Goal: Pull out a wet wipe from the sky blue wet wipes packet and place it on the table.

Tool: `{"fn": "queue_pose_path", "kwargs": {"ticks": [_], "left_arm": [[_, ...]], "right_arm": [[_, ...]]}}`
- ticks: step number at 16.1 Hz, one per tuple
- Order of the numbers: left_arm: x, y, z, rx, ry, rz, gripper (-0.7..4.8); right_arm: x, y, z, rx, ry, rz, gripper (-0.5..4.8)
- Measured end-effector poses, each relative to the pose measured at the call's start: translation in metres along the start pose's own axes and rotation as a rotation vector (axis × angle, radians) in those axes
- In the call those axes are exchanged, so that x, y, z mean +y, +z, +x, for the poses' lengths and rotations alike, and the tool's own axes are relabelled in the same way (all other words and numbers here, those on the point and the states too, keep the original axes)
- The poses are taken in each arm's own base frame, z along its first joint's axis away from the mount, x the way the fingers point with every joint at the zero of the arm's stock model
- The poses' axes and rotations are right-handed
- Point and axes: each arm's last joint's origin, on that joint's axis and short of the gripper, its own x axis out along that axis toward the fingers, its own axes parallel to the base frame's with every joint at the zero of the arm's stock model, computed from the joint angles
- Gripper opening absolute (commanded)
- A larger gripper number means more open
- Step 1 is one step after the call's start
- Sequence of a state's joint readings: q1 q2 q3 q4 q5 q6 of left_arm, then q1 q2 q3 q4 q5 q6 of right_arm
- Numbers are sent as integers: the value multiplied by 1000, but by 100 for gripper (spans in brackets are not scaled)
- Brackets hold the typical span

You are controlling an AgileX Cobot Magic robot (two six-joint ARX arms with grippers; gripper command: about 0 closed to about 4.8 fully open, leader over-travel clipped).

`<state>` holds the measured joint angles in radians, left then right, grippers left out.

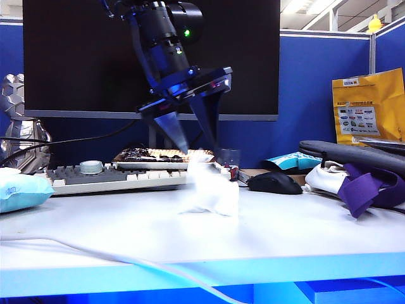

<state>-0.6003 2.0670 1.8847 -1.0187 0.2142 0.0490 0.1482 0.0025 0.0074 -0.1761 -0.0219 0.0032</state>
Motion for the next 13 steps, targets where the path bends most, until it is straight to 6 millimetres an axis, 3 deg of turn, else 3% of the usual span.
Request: {"fn": "queue_pose_path", "kwargs": {"ticks": [6,9,10,11,13], "left_arm": [[-2,-2,-10,1,0,-1,344],[-11,4,-50,-172,13,23,332],[-15,6,-73,-264,37,33,279],[-19,7,-94,-350,74,43,154],[-28,2,-144,-536,136,62,57]], "right_arm": [[0,0,0,0,0,0,-1],[0,0,0,0,0,0,-1],[0,0,0,0,0,0,-1],[0,0,0,0,0,0,-1],[0,0,0,0,0,0,-1]]}}
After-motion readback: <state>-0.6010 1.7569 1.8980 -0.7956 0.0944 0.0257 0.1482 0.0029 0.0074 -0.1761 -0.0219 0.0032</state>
